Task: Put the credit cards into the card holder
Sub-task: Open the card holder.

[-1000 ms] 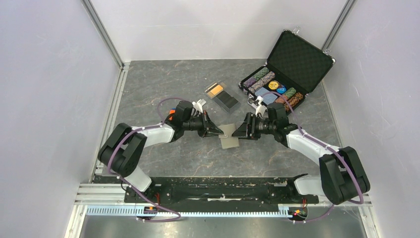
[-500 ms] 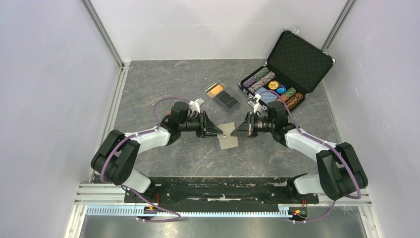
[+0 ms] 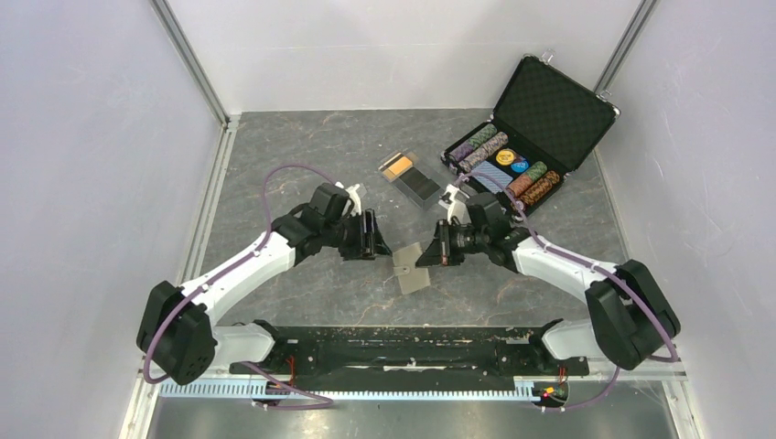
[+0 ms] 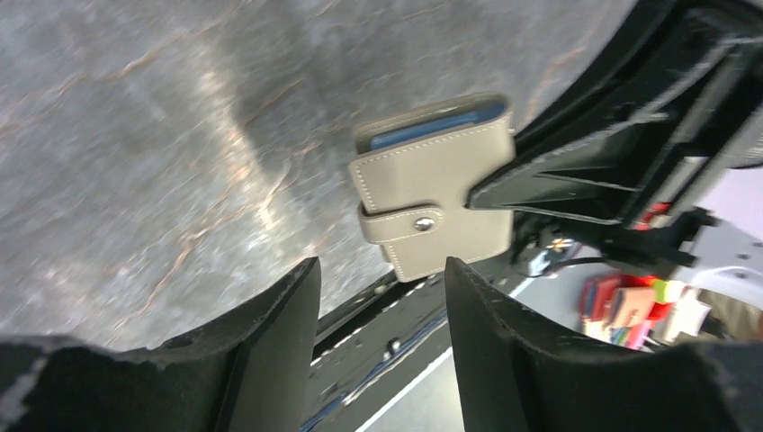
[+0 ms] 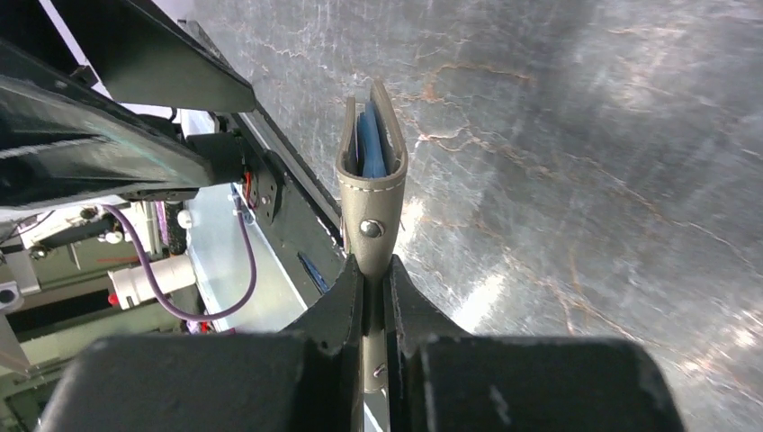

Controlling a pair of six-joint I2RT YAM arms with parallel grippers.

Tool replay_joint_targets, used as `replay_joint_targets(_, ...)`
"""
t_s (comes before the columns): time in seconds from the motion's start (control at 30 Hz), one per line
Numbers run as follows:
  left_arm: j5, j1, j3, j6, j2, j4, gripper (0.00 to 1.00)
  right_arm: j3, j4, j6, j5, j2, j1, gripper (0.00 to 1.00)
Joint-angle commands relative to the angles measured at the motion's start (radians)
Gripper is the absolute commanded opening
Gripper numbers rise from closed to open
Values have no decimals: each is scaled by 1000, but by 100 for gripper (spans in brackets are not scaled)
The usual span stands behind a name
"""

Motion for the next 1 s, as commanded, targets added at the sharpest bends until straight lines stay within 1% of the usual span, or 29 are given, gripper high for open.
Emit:
replay_joint_targets(0.0,-165,-36,55,111,-35,-232,59,93,-2,8,74,41,74,0)
replay_joint_targets(0.17,-261,-99,82,110,-33,-308,59,176,11,33,71,124,143,0)
replay_joint_targets(0.37,-281,-152,76,88,-8,-295,59,278,-9,40,81,202,211,0)
replay_joint_targets(0.57,-332,-187,86,67,16,-298,58,310,-17,51,91,237,250,0)
replay_joint_targets(0.67,-381,-186,89,61,38,-314,53,310,-15,55,88,235,258,0)
replay_joint_targets(0.8,-437,-186,108,59,73,-333,40,305,-39,39,83,227,258,0)
replay_joint_targets(0.97,-485,-183,116,40,122,-359,34,291,-90,6,96,193,257,0)
